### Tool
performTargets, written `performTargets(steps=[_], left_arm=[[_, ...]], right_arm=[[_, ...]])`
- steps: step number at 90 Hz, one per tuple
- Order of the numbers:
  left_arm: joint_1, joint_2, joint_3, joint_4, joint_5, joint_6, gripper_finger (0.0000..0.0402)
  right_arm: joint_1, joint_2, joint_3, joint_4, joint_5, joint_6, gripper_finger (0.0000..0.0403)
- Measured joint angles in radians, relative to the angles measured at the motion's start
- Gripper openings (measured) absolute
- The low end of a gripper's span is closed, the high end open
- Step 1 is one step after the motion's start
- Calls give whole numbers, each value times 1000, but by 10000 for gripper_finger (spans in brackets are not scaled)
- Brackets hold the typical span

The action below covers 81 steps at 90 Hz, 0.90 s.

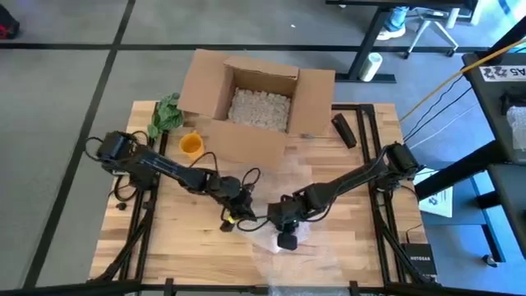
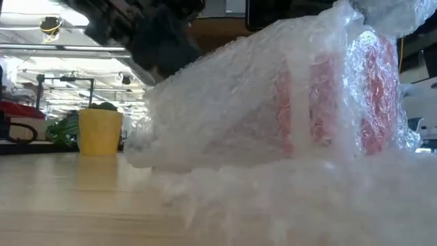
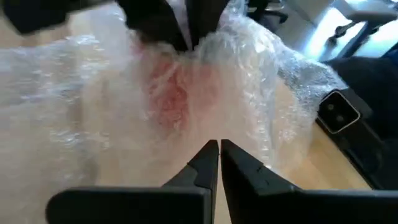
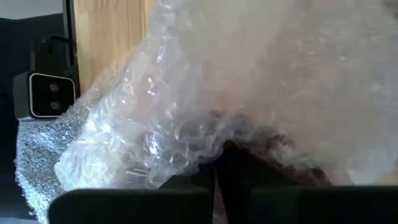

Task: Wrap mug
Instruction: Wrap the red mug with the bubble wrap

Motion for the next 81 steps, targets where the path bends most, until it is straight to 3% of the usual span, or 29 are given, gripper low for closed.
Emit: performTargets(steps=[9,21,42,81], left_arm=[[-19,-56,0,-111,-56,-16,0],[-56,-70,-16,-128,-63,-50,0],[-131,-65,-83,34,-73,-76,0],[-142,28,-118,248,-113,-84,0]], right_arm=[[0,0,0,-5,0,0,0],[0,-1,2,-54,4,13,0],[0,1,0,-180,43,51,0],[-3,43,2,-100,17,48,0]])
